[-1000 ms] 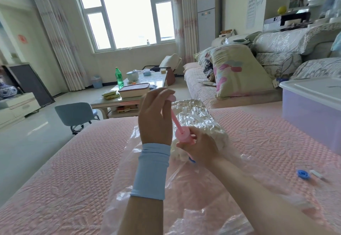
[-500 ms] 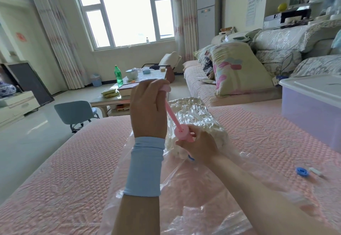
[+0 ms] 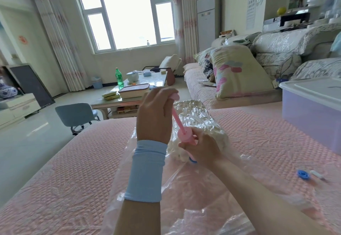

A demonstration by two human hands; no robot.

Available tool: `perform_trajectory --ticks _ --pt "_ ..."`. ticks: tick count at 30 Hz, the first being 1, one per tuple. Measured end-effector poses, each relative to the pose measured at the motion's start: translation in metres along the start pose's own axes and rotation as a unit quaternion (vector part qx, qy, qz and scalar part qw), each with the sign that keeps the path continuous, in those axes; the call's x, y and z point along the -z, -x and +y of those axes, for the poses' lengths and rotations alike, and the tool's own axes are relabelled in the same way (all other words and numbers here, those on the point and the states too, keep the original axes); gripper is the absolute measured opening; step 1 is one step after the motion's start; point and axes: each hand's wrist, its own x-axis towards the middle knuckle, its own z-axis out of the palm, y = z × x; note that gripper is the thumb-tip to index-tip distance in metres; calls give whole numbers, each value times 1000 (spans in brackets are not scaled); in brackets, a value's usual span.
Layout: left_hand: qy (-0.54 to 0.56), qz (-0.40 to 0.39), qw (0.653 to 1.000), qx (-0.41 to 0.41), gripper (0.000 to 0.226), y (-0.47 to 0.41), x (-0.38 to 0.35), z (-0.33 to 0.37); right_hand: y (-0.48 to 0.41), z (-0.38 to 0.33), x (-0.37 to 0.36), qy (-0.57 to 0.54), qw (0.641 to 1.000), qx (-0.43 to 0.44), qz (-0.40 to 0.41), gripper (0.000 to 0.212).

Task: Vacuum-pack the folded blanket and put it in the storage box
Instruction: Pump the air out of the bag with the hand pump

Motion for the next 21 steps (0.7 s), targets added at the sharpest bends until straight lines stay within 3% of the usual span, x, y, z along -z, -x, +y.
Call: perform_trajectory --ticks 2,4,8,10,12,15,18,20,21 --pt "1 69 998 3 15 -1 -1 1 1 -2 -2 8 1000 4 -4 44" --pt "-6 62 998 25 17 14 -13 -1 2 -3 -4 13 1000 2 -4 44" --pt "65 -163 976 131 19 55 -37 -9 1 -3 -2 -8 1000 -12 1 37" --pt "79 -210 962 157 19 57 -38 -11 2 -2 -1 -14 1000 -11 2 40" --pt "73 -177 974 123 18 45 -32 -8 2 0 -1 -17 1000 -14 5 45" --pt "54 -46 997 41 13 15 -18 0 0 3 0 -28 999 -19 5 46" --pt "36 72 997 10 14 -1 -10 4 2 4 -1 -36 999 -20 -4 47" --pt "32 77 996 20 14 8 -18 2 2 3 -3 -37 999 -21 -4 46" --pt "28 43 998 33 14 18 -24 0 2 2 -3 -37 999 -22 -3 46"
